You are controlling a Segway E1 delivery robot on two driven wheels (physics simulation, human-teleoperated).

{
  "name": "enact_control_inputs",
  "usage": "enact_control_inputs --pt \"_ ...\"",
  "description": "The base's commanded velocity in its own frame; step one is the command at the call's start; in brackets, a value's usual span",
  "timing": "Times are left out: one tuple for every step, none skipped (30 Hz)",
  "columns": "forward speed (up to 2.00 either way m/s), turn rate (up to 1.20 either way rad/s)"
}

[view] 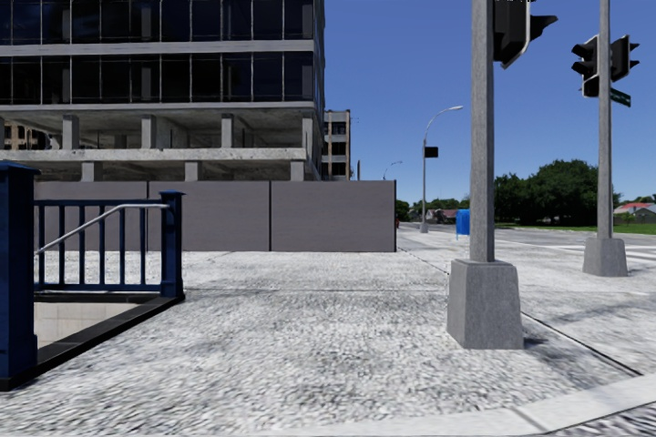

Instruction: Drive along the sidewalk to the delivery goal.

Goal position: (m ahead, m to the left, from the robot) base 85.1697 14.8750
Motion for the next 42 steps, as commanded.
enact_control_inputs --pt "1.46 0.0" --pt "1.46 0.0" --pt "1.46 0.0" --pt "1.46 0.0" --pt "1.46 0.0" --pt "1.46 0.0" --pt "1.46 0.0" --pt "1.46 0.0" --pt "1.46 0.0" --pt "1.46 0.0" --pt "1.46 0.0" --pt "1.46 0.0" --pt "1.46 0.0" --pt "1.46 0.0" --pt "1.46 0.0" --pt "1.46 0.0" --pt "1.46 0.0" --pt "1.46 0.0" --pt "1.46 0.0" --pt "1.46 0.0" --pt "1.46 0.0" --pt "1.46 0.0" --pt "1.46 0.0" --pt "1.46 0.0" --pt "1.46 0.0" --pt "1.46 0.0" --pt "1.46 0.0" --pt "1.46 0.0" --pt "1.46 0.0" --pt "1.46 0.0" --pt "1.46 0.0" --pt "1.46 0.0" --pt "1.46 0.0" --pt "1.46 0.0" --pt "1.46 0.0" --pt "1.46 0.0" --pt "1.46 0.0" --pt "1.46 0.0" --pt "1.46 0.0" --pt "1.46 0.0" --pt "1.46 0.0" --pt "1.46 0.0"
